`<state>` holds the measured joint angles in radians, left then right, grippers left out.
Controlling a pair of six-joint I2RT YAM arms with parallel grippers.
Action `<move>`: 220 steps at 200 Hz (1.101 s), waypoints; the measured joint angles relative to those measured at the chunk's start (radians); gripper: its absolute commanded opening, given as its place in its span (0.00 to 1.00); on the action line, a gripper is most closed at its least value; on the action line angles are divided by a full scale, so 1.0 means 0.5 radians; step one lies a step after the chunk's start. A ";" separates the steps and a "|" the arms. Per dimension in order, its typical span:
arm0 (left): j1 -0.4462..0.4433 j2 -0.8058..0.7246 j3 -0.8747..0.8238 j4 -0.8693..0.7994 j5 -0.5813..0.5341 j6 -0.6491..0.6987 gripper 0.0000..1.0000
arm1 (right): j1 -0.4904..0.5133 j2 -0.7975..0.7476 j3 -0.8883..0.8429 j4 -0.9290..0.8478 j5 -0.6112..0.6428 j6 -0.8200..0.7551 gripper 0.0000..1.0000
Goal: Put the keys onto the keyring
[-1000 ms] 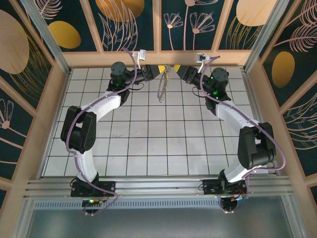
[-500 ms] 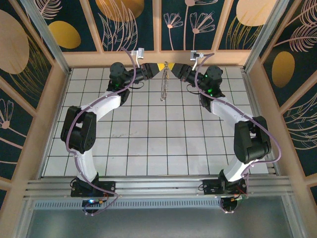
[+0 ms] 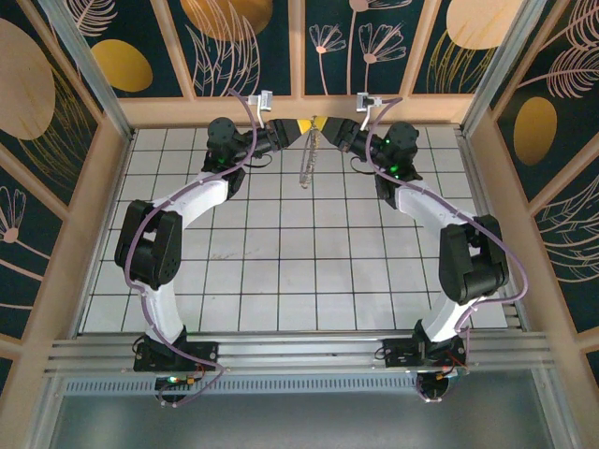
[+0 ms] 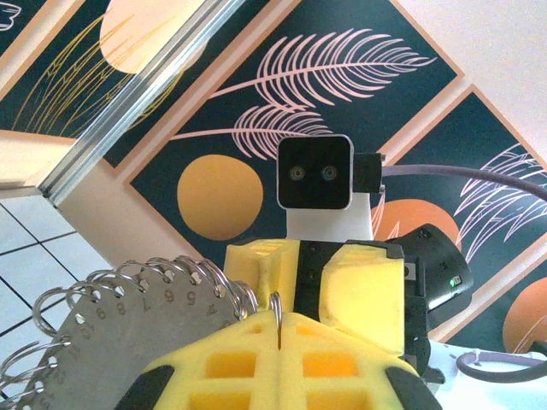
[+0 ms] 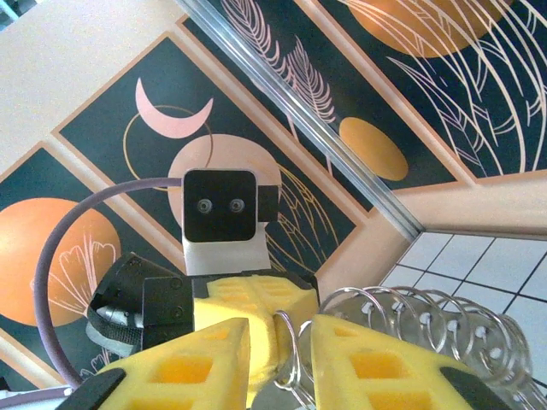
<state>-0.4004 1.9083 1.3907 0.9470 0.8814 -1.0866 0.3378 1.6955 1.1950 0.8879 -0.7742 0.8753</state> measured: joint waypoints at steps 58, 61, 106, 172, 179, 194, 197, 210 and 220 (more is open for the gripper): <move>0.000 0.001 -0.005 0.001 0.002 -0.001 0.00 | 0.009 0.038 0.014 0.013 -0.029 0.018 0.20; 0.000 0.001 -0.005 0.002 0.002 -0.001 0.00 | 0.009 0.038 0.014 0.013 -0.031 0.018 0.19; 0.000 0.001 -0.007 0.022 0.008 -0.002 0.00 | 0.009 0.039 0.014 0.014 -0.035 0.037 0.15; 0.000 0.002 -0.014 0.027 0.004 -0.008 0.00 | 0.008 0.038 -0.025 0.060 -0.043 0.047 0.00; 0.000 0.002 -0.014 0.028 0.002 -0.008 0.00 | 0.007 0.038 -0.025 0.060 -0.043 0.046 0.00; 0.000 0.004 -0.014 0.027 0.000 -0.008 0.09 | 0.003 0.038 -0.025 0.060 -0.049 0.046 0.00; 0.000 0.004 -0.014 0.027 0.000 -0.007 0.11 | 0.002 0.038 -0.025 0.060 -0.050 0.046 0.00; 0.000 0.005 -0.014 0.017 -0.001 0.004 0.23 | -0.006 0.038 -0.025 0.059 -0.072 0.043 0.00; 0.000 0.005 -0.014 -0.008 -0.001 0.047 0.30 | -0.017 0.039 -0.025 0.056 -0.089 0.042 0.00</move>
<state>-0.4004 1.9106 1.3838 0.9432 0.8810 -1.0630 0.3294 1.7149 1.1824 0.9161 -0.8185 0.8963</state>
